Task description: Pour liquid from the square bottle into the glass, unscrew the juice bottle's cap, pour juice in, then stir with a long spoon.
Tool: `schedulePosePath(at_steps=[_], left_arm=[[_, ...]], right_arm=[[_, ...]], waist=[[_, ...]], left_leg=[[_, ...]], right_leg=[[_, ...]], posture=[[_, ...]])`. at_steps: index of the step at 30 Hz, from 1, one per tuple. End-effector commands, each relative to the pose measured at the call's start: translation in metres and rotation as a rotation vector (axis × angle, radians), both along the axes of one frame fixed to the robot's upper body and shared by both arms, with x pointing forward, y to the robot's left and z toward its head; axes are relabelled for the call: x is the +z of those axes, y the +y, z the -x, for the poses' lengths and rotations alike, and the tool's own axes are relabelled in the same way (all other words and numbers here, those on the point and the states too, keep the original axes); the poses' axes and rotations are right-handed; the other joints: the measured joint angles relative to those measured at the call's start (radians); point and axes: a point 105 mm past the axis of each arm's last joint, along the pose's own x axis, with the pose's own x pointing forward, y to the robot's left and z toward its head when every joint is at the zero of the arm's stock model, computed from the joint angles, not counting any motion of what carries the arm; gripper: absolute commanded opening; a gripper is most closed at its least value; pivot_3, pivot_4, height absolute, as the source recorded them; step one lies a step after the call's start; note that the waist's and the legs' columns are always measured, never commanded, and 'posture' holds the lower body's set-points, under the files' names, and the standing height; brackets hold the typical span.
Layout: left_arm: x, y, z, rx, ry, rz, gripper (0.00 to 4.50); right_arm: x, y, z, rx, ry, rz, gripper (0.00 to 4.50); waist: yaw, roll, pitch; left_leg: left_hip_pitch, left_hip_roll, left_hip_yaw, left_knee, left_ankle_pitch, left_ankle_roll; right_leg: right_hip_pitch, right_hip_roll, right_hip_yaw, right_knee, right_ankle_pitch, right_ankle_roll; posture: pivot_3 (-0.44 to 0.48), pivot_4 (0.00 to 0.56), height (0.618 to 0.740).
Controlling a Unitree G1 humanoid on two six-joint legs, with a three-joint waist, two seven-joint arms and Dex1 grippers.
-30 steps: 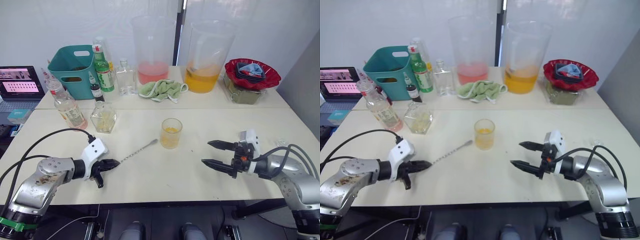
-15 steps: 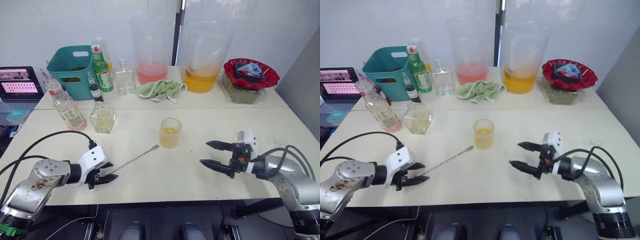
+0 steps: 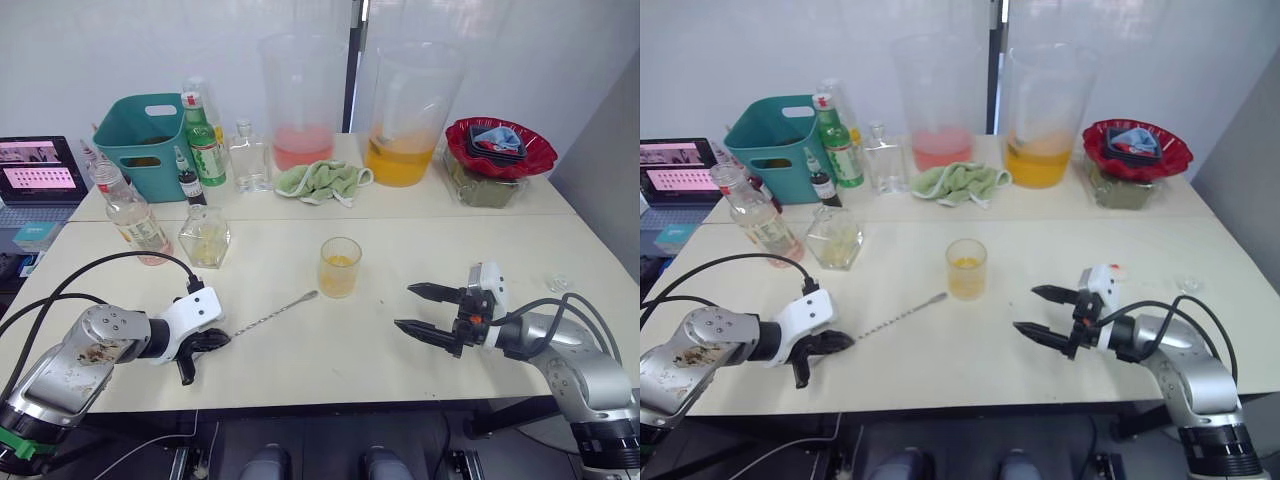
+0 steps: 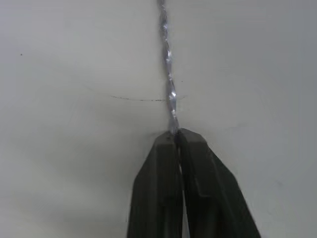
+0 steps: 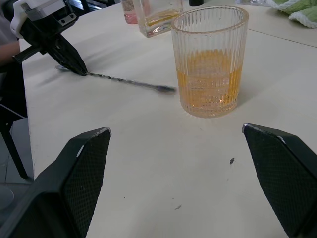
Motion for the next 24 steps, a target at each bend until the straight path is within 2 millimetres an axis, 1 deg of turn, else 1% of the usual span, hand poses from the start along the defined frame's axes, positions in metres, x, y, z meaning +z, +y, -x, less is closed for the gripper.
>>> schedulePosePath(at_steps=[1,3,5,9,11,13,15,18,20,22,24], left_arm=[[-0.016,-0.001,0.008,0.032,0.070,0.022,0.04],[-0.016,-0.001,0.007,0.042,0.060,0.039,0.04],[-0.012,0.002,0.002,0.080,0.027,0.059,0.04],[0.018,0.010,-0.019,0.244,-0.048,0.254,0.04],[0.035,0.007,-0.024,0.267,-0.087,0.350,0.04],[0.045,0.003,-0.027,0.272,-0.123,0.407,0.04],[0.059,-0.008,-0.032,0.252,-0.222,0.458,0.04],[0.085,-0.030,-0.038,0.216,-0.347,0.582,0.04],[0.103,-0.045,-0.043,0.180,-0.437,0.625,0.04],[0.112,-0.056,-0.048,0.154,-0.505,0.613,0.04],[0.115,-0.062,-0.054,0.146,-0.582,0.548,0.04]], right_arm=[[0.011,0.001,0.000,0.012,-0.043,0.008,4.50],[0.011,0.001,0.000,0.015,-0.039,0.011,4.50],[0.011,0.001,-0.001,0.016,-0.039,0.012,4.50],[0.017,-0.002,-0.008,-0.005,-0.018,-0.015,4.50],[0.022,-0.004,-0.011,-0.014,0.016,-0.044,4.50],[0.024,-0.006,-0.014,-0.030,0.084,-0.078,4.50],[0.043,-0.004,-0.021,-0.041,0.087,-0.161,4.50],[0.071,0.001,-0.032,-0.058,0.037,-0.259,4.50],[0.088,0.007,-0.038,-0.058,0.058,-0.338,4.50],[0.099,0.013,-0.044,-0.067,0.080,-0.393,4.50],[0.110,0.021,-0.049,-0.066,0.077,-0.445,4.50]], waist=[[0.000,0.000,0.000],[0.002,0.001,0.000],[0.003,0.001,0.000],[0.005,0.000,0.000],[0.003,-0.001,0.001],[0.004,-0.002,0.001],[0.002,-0.002,0.001],[0.002,-0.003,0.001],[0.004,-0.004,0.002],[0.003,-0.004,0.002],[0.002,-0.004,0.002]], left_leg=[[0.000,0.000,0.000,0.000,0.000,0.000],[0.000,0.000,0.000,0.000,0.000,0.000],[0.000,0.000,0.000,0.000,0.000,0.000],[0.000,0.000,0.000,0.001,0.000,0.000],[-0.001,0.000,-0.001,0.001,0.000,0.000],[-0.001,0.000,-0.001,0.001,0.000,0.000],[-0.002,0.000,-0.002,0.001,0.000,0.000],[-0.003,0.000,-0.001,0.001,0.000,0.000],[-0.003,0.000,-0.002,0.001,0.000,0.000],[-0.004,0.000,-0.002,0.001,0.000,0.000],[-0.004,-0.001,-0.002,0.001,0.000,0.000]], right_leg=[[0.000,0.000,0.000,0.000,0.000,0.000],[0.000,0.000,0.000,0.000,0.000,0.000],[0.000,0.000,0.000,0.000,0.000,0.000],[0.000,0.000,0.000,0.000,0.000,0.000],[0.000,0.000,0.000,0.001,0.000,0.000],[-0.001,0.000,0.000,0.002,0.000,0.000],[-0.001,-0.001,0.000,0.002,0.000,0.000],[-0.002,-0.001,0.000,0.002,0.000,0.000],[-0.003,-0.001,0.000,0.002,0.000,0.000],[-0.003,-0.001,0.000,0.003,0.000,0.000],[-0.003,-0.001,0.000,0.003,0.000,0.000]], posture=[[0.000,0.150,0.740],[0.000,0.150,0.740],[0.000,0.150,0.740],[0.000,0.150,0.740],[0.000,0.150,0.740],[0.000,0.150,0.740],[0.000,0.150,0.740],[0.000,0.150,0.740],[0.000,0.150,0.740],[0.000,0.150,0.740],[0.000,0.150,0.740]])
